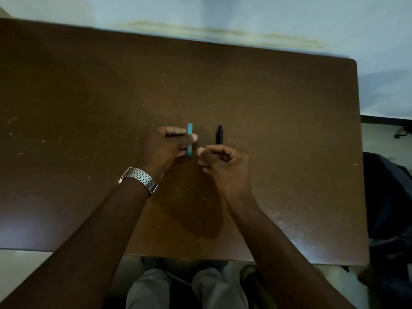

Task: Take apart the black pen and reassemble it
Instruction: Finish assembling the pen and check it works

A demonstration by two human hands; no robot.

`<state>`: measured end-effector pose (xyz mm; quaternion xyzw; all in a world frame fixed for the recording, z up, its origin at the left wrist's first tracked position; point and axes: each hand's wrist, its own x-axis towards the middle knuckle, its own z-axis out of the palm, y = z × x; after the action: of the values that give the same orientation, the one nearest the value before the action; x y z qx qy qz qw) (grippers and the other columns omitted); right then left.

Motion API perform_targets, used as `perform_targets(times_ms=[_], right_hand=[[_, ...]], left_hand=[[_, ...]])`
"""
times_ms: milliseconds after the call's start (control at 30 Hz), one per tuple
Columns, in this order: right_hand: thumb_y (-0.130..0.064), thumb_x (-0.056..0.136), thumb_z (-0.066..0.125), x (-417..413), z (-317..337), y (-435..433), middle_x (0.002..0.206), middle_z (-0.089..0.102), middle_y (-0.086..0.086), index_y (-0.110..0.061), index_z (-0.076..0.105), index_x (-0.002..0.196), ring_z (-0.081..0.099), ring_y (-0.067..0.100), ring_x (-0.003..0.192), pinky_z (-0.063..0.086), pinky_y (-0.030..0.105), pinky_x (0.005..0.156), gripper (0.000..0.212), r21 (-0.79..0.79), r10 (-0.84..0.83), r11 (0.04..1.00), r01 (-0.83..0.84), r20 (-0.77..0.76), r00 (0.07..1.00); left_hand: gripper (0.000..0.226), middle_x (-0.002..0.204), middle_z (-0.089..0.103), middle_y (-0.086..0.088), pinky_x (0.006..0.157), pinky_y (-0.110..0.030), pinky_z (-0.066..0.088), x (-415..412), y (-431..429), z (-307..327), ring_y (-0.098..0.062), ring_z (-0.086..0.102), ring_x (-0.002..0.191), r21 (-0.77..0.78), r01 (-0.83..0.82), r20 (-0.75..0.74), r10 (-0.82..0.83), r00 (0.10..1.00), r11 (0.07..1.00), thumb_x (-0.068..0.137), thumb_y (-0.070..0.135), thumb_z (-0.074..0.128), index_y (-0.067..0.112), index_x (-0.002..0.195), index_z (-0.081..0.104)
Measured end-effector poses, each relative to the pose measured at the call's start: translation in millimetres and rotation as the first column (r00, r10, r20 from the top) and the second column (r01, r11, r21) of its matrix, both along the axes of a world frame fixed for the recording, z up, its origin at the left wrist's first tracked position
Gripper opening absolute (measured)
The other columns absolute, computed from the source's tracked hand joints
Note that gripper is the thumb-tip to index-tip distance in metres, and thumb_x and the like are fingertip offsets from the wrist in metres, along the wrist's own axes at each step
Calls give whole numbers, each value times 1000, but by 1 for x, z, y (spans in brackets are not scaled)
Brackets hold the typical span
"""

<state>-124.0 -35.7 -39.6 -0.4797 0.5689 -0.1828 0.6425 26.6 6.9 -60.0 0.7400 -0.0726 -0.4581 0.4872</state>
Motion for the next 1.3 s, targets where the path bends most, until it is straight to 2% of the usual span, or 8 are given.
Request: perform_targets(times_ms=[233, 333, 433, 700, 933, 1100, 1200, 1300], right_hand=[[-24, 92, 77, -32, -24, -28, 83, 74, -12, -20, 78, 95, 69, 2, 75, 56, 19, 68, 4, -363, 72, 913, -187, -307, 949], [-31, 90, 78, -28, -32, -42, 76, 69, -14, -21, 76, 89, 65, -1, 68, 50, 17, 60, 10, -361, 116, 889, -280, -415, 902], [-39, 85, 82, -17, -35, -54, 71, 71, -8, -20, 74, 82, 66, 6, 61, 52, 24, 53, 21, -329, 155, 881, -339, -477, 865], [-29, 81, 87, 3, -29, -78, 69, 77, 12, -4, 78, 76, 76, 25, 63, 62, 37, 55, 28, -155, 279, 884, -440, -581, 765], [-18, 80, 89, -8, -12, -80, 68, 76, 9, -8, 73, 71, 74, 18, 57, 65, 33, 53, 21, 44, 197, 980, -193, -314, 929], [-18, 82, 86, -28, 17, -79, 63, 73, -1, -9, 75, 78, 69, 9, 55, 58, 21, 55, 15, -100, 167, 979, -176, -91, 982], [-23, 94, 75, -34, 35, -76, 84, 77, -1, -15, 75, 91, 73, 13, 77, 61, 25, 68, 8, -74, 147, 988, -139, 128, 981], [-43, 108, 48, -34, 52, -77, 104, 81, 3, -17, 74, 113, 77, 17, 105, 63, 32, 80, 37, 35, 125, 989, -144, 329, 936]], left_hand=[[27, 95, 75, -7, 81, -33, 64, 10, 2, -19, -20, 76, 89, 77, 109, 107, -117, 987, 991, 80, 9, 86, 10, 105, 75], [21, 81, 74, 2, 67, -24, 63, 11, 2, -22, -13, 75, 77, 98, 140, 223, -159, 962, 985, 76, 15, 91, 22, 89, 76], [21, 84, 75, -1, 75, -33, 63, 12, 4, -28, -19, 76, 83, 114, 114, 209, -136, 968, 987, 76, 16, 90, 26, 83, 73], [30, 89, 67, 13, 68, -15, 49, -7, 12, -15, 0, 63, 80, 129, 149, 401, -189, 896, 980, 80, 35, 87, 22, 102, 71], [38, 93, 74, 21, 68, 2, 47, -57, 11, 4, 21, 64, 85, 37, 297, 214, -298, 930, 954, 82, 40, 84, 33, 118, 74], [32, 102, 81, 15, 91, -30, 62, -67, -2, 13, 0, 75, 98, -101, 261, -51, -267, 962, 960, 81, 33, 86, 31, 113, 77], [23, 102, 82, 13, 87, -28, 63, -65, -8, 28, -5, 76, 99, -201, 258, -111, -284, 953, 945, 83, 26, 85, 30, 106, 79], [24, 107, 82, 6, 80, -18, 59, -64, -16, 44, -7, 76, 103, -303, 347, -78, -386, 919, 888, 89, 17, 79, 21, 113, 80]])
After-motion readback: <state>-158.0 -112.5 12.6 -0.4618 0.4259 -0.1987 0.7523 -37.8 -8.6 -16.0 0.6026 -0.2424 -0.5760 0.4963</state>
